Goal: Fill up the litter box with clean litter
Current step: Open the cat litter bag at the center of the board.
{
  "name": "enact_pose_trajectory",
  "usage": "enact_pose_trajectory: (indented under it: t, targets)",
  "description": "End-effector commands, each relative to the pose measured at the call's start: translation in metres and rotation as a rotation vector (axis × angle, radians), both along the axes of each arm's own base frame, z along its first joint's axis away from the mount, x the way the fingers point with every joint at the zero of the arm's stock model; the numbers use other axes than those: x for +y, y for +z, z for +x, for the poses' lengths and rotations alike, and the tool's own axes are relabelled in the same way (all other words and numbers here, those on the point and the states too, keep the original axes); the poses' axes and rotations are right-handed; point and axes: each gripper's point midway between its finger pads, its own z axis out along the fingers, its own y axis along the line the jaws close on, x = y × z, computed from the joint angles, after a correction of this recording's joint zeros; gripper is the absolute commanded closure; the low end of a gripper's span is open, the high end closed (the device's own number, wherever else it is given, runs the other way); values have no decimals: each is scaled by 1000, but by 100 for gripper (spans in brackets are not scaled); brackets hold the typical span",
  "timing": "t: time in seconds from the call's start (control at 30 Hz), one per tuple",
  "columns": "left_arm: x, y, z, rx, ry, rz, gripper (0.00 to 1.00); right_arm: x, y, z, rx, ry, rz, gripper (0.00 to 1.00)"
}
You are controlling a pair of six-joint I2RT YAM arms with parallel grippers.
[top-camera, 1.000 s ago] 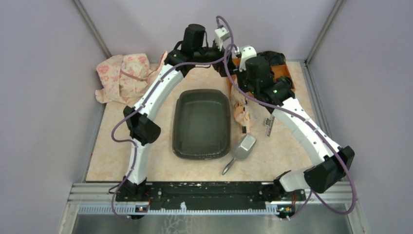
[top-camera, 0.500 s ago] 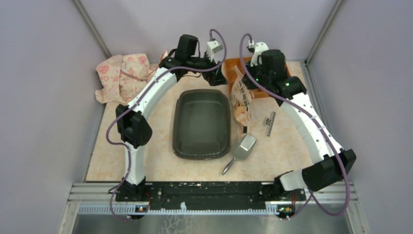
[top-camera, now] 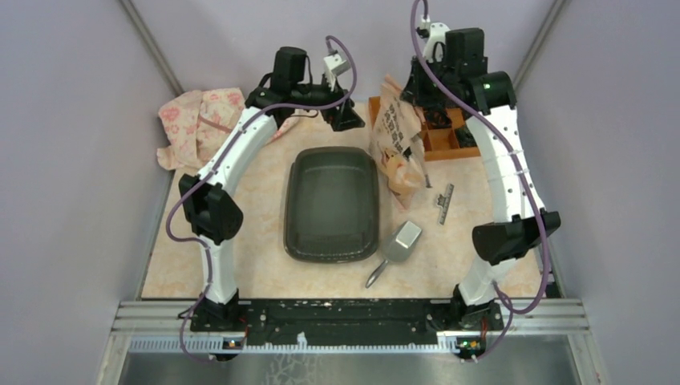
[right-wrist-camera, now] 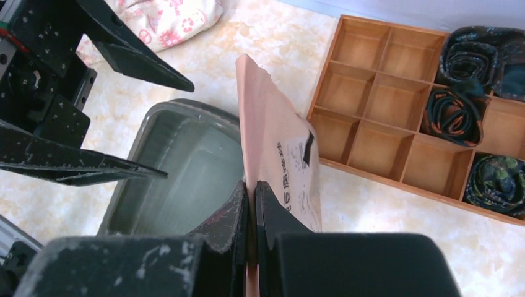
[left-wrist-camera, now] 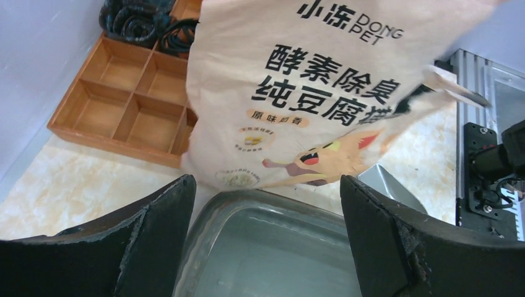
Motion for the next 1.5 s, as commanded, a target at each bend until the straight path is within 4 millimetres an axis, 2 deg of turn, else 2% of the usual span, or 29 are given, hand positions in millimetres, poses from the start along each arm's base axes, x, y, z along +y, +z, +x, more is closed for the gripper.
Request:
enact_pose_trajectory:
  t: [0.0, 0.1, 0.23, 0.27, 0.4, 0.47, 0.57, 0.87, 1.0, 1.07, 1.33, 1.47]
  targets:
    - [-9, 32, -9, -66, -79, -68, 8, 2, 79, -4, -237, 77, 82, 100]
    - [-12, 31, -10, -51, -91, -81, 8, 0, 65, 2, -212, 61, 57, 100]
    - [-16, 28, -11, -37, -94, -90, 8, 0, 20, 3, -141, 57, 46, 100]
    - [-17, 26, -11, -34, -95, -91, 8, 0, -2, 1, -105, 53, 42, 100]
    - [-23, 18, -11, -13, -103, -88, 8, -7, -36, -4, -67, 18, 4, 100]
    - [-25, 16, -12, -5, -105, -88, 9, -8, -44, -6, -59, 6, -9, 100]
    - [-26, 18, -12, -2, -103, -90, 9, -18, -32, -7, -98, -43, -23, 100]
    - [-25, 25, -19, 6, -102, -95, 10, -60, 59, -7, -210, -196, -108, 100]
    - [-27, 30, -25, 10, -110, -97, 10, -61, 86, -14, -249, -191, -60, 100]
    - [-26, 32, -27, 8, -110, -97, 10, -57, 89, -16, -252, -173, -42, 100]
    - [-28, 28, -34, 19, -113, -88, 11, -51, 79, -1, -247, -140, -58, 100]
    - [-29, 26, -36, 23, -113, -83, 11, -40, 61, 2, -197, -87, -44, 100]
